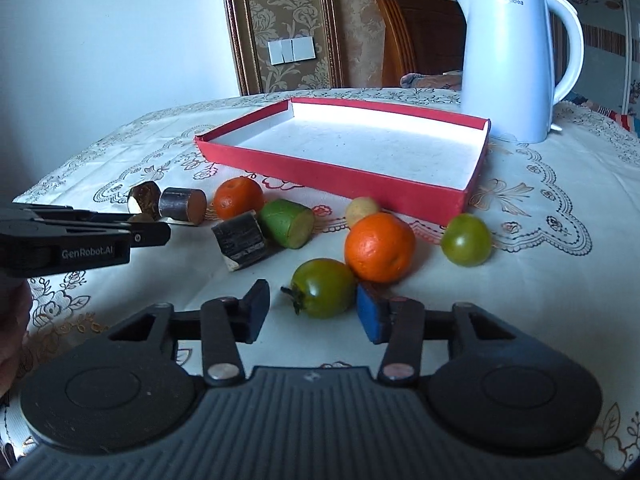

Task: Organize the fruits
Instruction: 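Carry the potato into the tray with left while right carries a green tomato in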

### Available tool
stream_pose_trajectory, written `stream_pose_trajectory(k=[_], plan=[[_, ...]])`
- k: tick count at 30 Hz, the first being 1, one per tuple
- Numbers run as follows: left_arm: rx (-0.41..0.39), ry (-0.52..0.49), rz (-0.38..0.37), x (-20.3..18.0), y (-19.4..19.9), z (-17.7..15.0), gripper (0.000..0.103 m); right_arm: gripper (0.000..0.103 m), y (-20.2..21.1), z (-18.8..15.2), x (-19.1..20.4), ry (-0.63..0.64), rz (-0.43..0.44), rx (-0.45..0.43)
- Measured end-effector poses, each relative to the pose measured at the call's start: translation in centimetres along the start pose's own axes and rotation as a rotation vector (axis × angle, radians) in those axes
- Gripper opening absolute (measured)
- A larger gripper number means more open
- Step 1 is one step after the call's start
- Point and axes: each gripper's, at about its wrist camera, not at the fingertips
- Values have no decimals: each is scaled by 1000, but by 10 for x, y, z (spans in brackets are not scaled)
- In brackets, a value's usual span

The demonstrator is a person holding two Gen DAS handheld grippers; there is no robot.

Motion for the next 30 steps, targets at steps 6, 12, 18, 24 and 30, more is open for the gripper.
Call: stream_pose_trajectory(k=[6,12,18,24,30], plan=[[-18,-8,-8,-1,4,0,30,33,7,-1,-4,-15,17,-39],[-32,-14,-24,-4,7,6,30,33,27,2,-2,13,-7,-130],[-45,-29,-23,-16,2,25,30,33,31,24,-12,20,-58,-189],[-77,-53,-27,-35,-11,48,30,33,17,44,-24,-5,-113,-210],[-64,-41,-34,-49,-34,68,30,33,-10,63,-34,-20,-184,-191]])
Point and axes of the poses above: each gripper's, at about its wrist camera, not at the fingertips, and y roughly against the way its jaws point, x to its left, z to its top, and after that the axes turned 2 degrees about -z, right-handed
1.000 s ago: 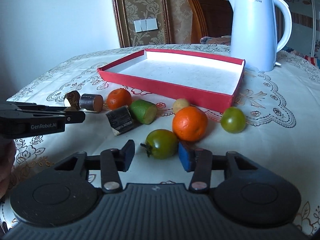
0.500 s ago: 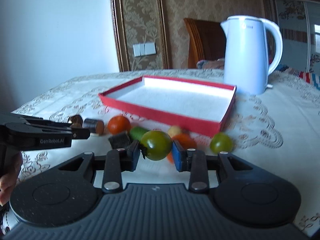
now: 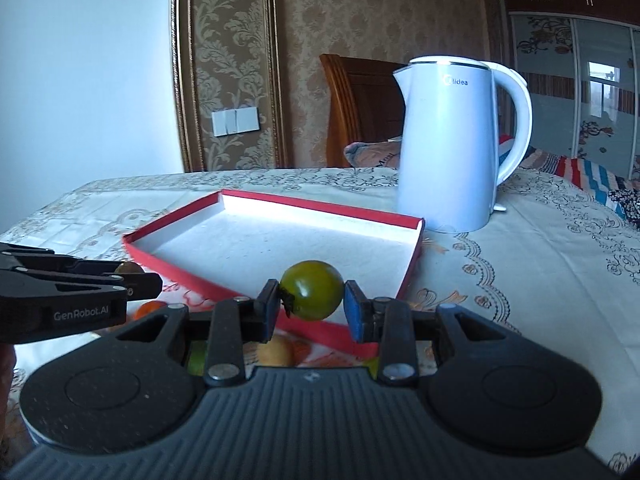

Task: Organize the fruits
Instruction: 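Carry the potato into the tray with left while right carries a green tomato in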

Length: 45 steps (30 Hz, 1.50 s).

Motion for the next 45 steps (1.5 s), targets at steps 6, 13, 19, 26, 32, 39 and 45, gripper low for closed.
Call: stream_pose_trajectory(k=[6,13,19,26,32,39,45], plan=[[17,8,3,-1,-25,13,30,33,-29,7,-2,-2,-41,27],[51,26,3,8,-59,25,30,33,-55,15,-2,-6,-63,63],[78,49,19,14,-82,33,30,33,-77,18,0,0,-79,95],[111,51,38,17,-98,34,30,33,-98,19,0,-16,-88,141],[156,44,53,20,-112,33,30,33,-113,21,-2,-37,-100,174],[155,66,49,26,-116,34,30,33,-120,21,-5,-49,-107,194],[143,47,63,23,-116,32,30,33,-121,21,-5,-42,-110,198]])
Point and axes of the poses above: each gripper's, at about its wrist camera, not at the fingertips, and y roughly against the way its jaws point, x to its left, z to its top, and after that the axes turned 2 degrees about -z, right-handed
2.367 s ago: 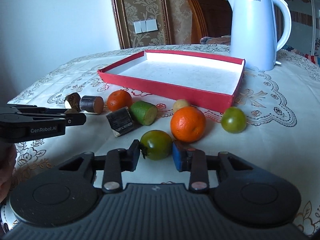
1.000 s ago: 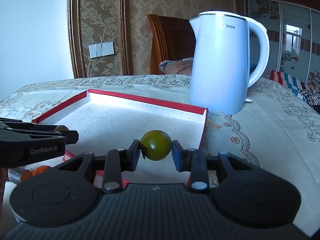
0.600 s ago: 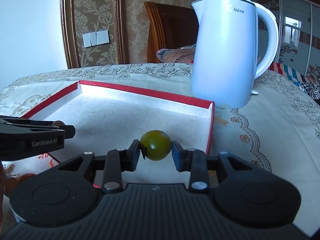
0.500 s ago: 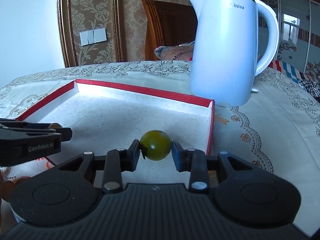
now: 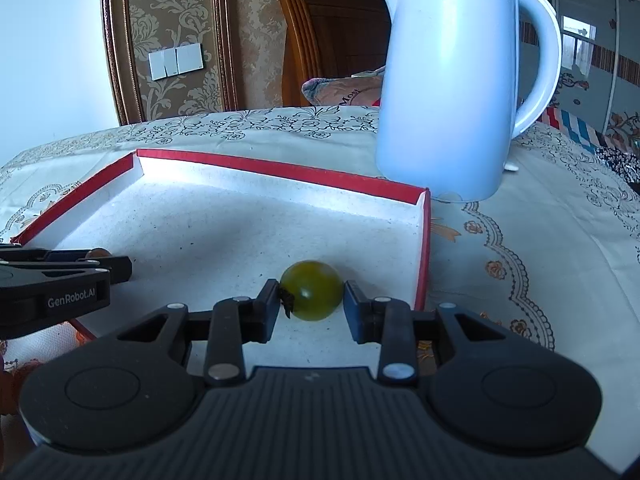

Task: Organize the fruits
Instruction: 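Open both grippers to release the potato and tomato in the tray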

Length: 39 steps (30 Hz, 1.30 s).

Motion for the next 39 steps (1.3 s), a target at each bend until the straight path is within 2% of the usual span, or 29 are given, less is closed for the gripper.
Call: stream_pose_trajectory(k=[6,8,9,12,14,21,24,30,39], plan=[[-6,0,9,-1,-1,0,30,34,0,0,1,10,-13,-9],[-4,10,9,1,-1,0,31,44,1,0,1,10,-20,-11],[-4,13,14,1,-1,0,34,46,2,0,1,14,-22,-17],[-14,14,38,3,-2,-2,58,53,3,0,3,19,-29,-26],[-15,14,33,3,-2,-1,58,60,5,0,2,15,-31,-33],[-22,-2,29,0,0,-4,58,63,7,-1,0,4,-14,-40],[-25,0,22,1,2,-5,59,72,9,-2,0,8,-28,-55],[-44,-5,7,1,10,-9,59,74,13,-4,-2,0,-11,-57],[-86,5,-21,7,25,-15,59,82,25,-9,-3,0,17,-87]])
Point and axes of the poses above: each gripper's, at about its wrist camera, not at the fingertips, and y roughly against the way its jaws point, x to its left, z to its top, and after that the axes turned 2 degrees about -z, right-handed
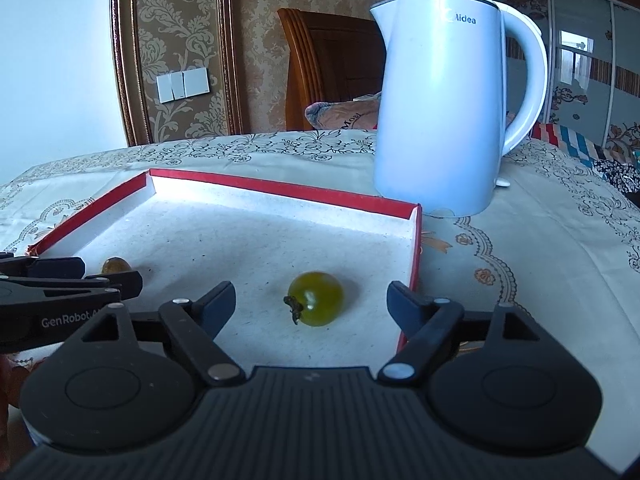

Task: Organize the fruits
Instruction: 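Open both grippers to release the potato and tomato in the tray, then withdraw both tools from the tray toward the remaining produce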

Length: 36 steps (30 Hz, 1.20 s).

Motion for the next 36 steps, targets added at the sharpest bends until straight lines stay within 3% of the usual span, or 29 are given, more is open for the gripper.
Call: stream_pose_trajectory(k=[6,9,19,36], plan=[[-39,7,-6,5,15,-6,59,85,8,-3,-1,2,15,-17],[-57,11,-16,7,22,-8,66,86,10,-5,0,6,17,-27],[-85,19,-37,11,42,-19,66,95,26,-13,-1,-4,31,-51],[-107,76,-55,28,73,-40,68,97,46,-28,-15,-66,64,-51]])
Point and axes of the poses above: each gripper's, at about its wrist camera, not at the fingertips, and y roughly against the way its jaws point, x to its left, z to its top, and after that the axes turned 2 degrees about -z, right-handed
